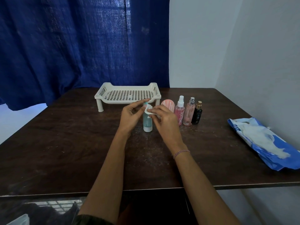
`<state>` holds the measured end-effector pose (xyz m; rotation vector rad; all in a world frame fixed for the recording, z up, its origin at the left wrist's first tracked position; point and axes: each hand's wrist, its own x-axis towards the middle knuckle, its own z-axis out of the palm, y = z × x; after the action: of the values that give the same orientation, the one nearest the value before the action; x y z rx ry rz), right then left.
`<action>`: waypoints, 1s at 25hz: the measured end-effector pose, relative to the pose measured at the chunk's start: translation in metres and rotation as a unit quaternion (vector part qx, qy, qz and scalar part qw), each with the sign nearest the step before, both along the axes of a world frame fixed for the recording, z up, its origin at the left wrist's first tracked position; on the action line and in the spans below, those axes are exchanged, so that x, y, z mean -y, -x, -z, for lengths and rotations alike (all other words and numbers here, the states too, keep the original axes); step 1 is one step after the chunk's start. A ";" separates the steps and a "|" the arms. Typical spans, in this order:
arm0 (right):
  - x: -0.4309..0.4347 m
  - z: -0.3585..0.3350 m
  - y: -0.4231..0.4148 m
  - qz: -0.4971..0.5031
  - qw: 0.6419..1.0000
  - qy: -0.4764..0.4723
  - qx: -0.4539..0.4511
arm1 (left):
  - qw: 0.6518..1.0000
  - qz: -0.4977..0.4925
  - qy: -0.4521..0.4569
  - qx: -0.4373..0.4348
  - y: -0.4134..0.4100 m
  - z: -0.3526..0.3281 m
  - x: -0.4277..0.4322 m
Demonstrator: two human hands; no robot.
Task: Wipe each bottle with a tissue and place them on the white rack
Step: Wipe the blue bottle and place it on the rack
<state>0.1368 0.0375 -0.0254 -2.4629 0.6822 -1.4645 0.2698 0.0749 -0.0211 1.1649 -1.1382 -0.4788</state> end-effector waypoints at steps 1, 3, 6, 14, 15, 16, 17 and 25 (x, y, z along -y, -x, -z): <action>0.000 0.000 0.000 -0.003 1.000 -0.002 -0.012 | 1.000 -0.003 -0.001 -0.004 0.000 0.000 0.000; -0.001 0.001 0.000 -0.006 0.999 -0.007 -0.036 | 1.000 -0.009 -0.004 -0.006 0.000 -0.001 -0.001; -0.002 0.001 -0.001 -0.004 0.999 0.006 -0.037 | 1.000 -0.013 -0.007 -0.012 -0.002 0.000 -0.001; 0.000 0.005 -0.003 -0.009 0.998 -0.005 -0.061 | 0.998 -0.038 -0.005 -0.040 -0.003 0.002 0.000; 0.000 0.005 -0.004 -0.010 0.998 -0.009 -0.066 | 0.998 -0.045 -0.006 -0.043 -0.004 0.003 0.000; 0.000 0.006 -0.004 -0.011 0.997 -0.011 -0.069 | 0.998 -0.049 -0.007 -0.047 -0.004 0.003 0.001; 0.000 0.006 -0.005 -0.010 0.997 -0.010 -0.072 | 0.997 -0.051 -0.007 -0.049 -0.003 0.003 0.001; -0.003 0.003 -0.008 -0.001 0.999 0.005 -0.053 | 0.998 -0.049 -0.004 -0.035 -0.001 0.003 0.001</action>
<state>0.1445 0.0406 -0.0287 -2.5630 0.6940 -1.3485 0.2706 0.0742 -0.0241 1.1965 -1.0154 -0.4446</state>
